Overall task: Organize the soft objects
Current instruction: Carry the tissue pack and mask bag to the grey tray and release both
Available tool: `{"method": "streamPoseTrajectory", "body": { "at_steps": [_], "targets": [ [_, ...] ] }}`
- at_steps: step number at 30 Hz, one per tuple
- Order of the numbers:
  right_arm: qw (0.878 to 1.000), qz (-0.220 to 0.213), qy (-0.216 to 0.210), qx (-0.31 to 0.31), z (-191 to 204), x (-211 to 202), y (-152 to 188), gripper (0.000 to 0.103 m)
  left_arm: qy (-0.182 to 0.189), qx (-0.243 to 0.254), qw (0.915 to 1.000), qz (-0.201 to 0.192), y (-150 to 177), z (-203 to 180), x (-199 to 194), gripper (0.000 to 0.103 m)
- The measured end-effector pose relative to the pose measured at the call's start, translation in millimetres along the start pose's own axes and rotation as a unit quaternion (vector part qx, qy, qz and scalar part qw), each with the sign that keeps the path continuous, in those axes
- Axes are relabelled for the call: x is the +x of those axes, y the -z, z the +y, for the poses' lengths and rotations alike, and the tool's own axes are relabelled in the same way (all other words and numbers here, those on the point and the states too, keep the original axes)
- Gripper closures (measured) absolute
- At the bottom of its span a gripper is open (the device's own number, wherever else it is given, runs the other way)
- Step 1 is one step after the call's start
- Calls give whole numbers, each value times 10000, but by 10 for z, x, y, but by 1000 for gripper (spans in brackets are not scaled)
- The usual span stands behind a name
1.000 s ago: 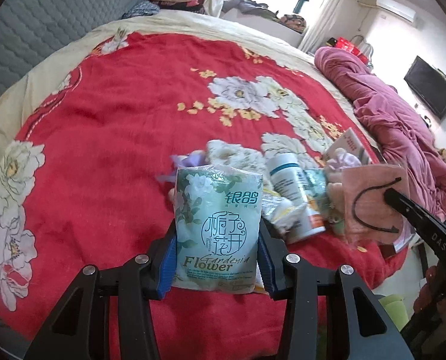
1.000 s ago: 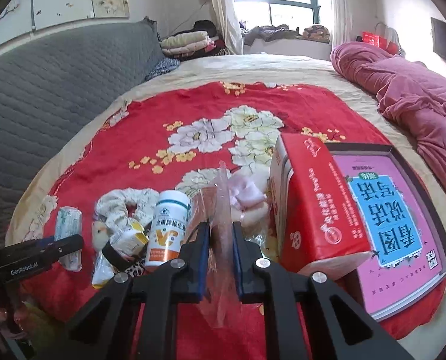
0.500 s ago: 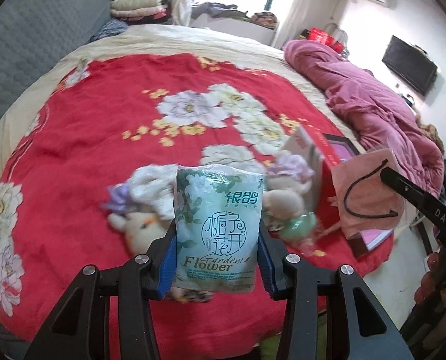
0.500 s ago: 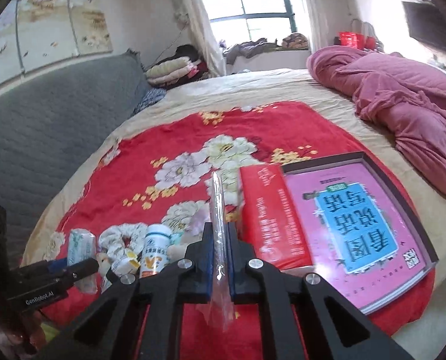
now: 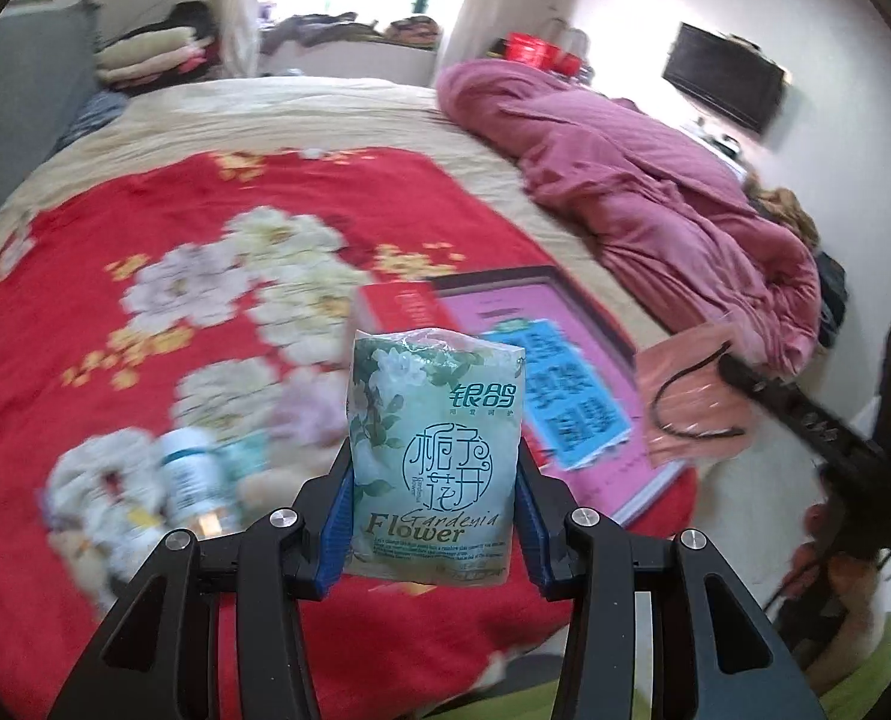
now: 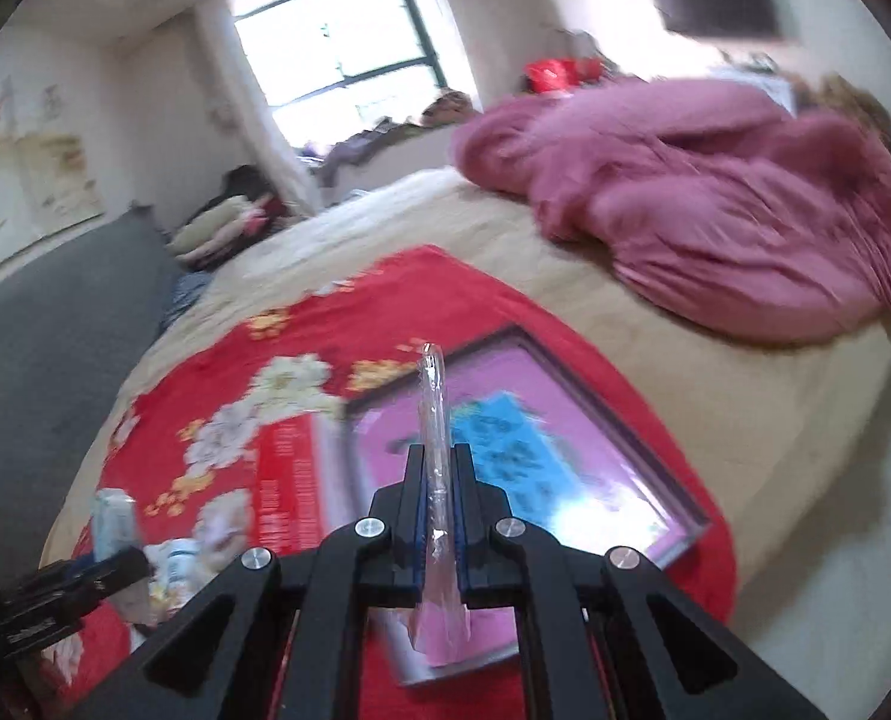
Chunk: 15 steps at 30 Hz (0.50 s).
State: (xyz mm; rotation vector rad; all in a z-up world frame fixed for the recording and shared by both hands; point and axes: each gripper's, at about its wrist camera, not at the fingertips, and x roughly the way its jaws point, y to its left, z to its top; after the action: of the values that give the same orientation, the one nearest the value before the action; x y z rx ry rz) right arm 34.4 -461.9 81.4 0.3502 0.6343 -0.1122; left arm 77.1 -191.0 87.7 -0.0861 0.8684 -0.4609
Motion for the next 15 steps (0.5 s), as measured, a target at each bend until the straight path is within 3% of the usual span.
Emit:
{"method": "streamPoseTrajectory", "body": {
  "at_steps": [8, 15],
  "targets": [
    [9988, 313, 100, 351, -512, 372, 101, 96, 237, 544, 9976, 345, -169, -845, 587, 56],
    [9972, 648, 255, 253, -737, 626, 115, 96, 224, 857, 9923, 868, -97, -1268, 1215, 56]
  ]
}}
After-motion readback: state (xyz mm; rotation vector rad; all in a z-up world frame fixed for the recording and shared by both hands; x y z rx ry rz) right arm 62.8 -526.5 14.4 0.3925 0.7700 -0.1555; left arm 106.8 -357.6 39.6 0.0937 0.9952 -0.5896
